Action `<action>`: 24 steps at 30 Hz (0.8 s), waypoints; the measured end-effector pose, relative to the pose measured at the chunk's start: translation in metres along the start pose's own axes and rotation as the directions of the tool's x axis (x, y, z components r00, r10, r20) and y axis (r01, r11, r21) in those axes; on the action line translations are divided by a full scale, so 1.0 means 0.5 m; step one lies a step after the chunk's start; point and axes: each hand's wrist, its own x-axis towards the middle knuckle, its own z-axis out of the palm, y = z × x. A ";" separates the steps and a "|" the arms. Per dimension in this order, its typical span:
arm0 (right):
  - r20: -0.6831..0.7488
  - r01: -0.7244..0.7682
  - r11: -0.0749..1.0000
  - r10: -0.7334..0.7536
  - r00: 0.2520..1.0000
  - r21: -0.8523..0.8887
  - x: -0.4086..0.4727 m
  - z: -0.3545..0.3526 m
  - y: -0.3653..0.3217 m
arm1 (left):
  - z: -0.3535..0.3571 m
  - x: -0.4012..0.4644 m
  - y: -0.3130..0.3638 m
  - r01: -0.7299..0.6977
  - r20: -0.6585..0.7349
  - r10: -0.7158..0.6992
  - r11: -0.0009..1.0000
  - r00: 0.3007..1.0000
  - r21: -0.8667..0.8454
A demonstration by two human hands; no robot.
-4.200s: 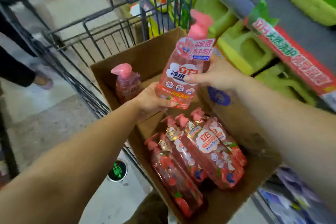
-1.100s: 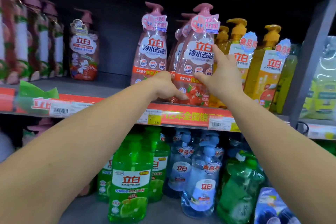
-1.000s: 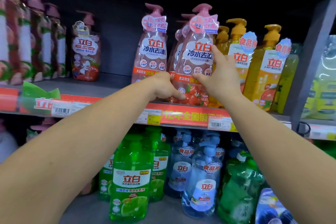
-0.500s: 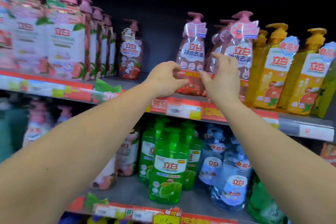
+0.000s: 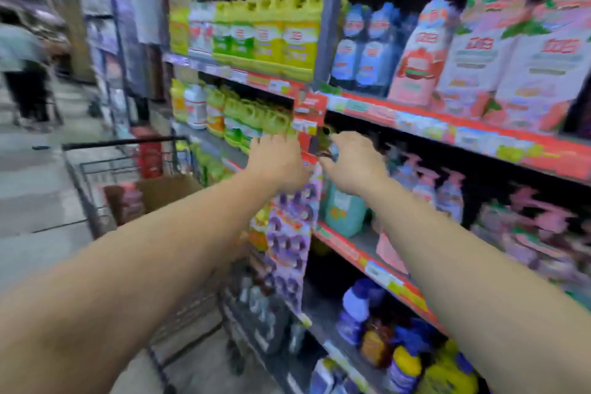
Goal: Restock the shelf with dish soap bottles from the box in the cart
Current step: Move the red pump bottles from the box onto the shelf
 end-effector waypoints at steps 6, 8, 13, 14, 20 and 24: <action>0.176 0.130 0.976 -0.160 0.971 0.173 0.091 0.216 -0.285 | 0.019 -0.035 -0.324 0.253 0.066 -0.261 0.961 0.963 0.106; 0.216 0.148 0.962 -0.199 0.956 0.230 0.115 0.273 -0.349 | 0.031 -0.039 -0.402 0.324 0.105 -0.338 0.937 0.935 0.132; 0.311 0.153 0.941 -0.249 0.917 0.301 0.186 0.407 -0.457 | 0.090 -0.011 -0.553 0.427 0.139 -0.450 0.889 0.882 0.165; 0.319 0.155 0.936 -0.259 0.912 0.317 0.204 0.436 -0.471 | 0.105 -0.001 -0.576 0.446 0.149 -0.469 0.879 0.870 0.167; 0.379 0.163 0.909 -0.315 0.870 0.383 0.344 0.615 -0.525 | 0.220 0.102 -0.714 0.548 0.157 -0.570 0.820 0.806 0.165; 0.477 0.134 0.901 -0.339 0.810 0.413 0.434 0.726 -0.526 | 0.306 0.171 -0.801 0.635 0.233 -0.654 0.756 0.720 0.159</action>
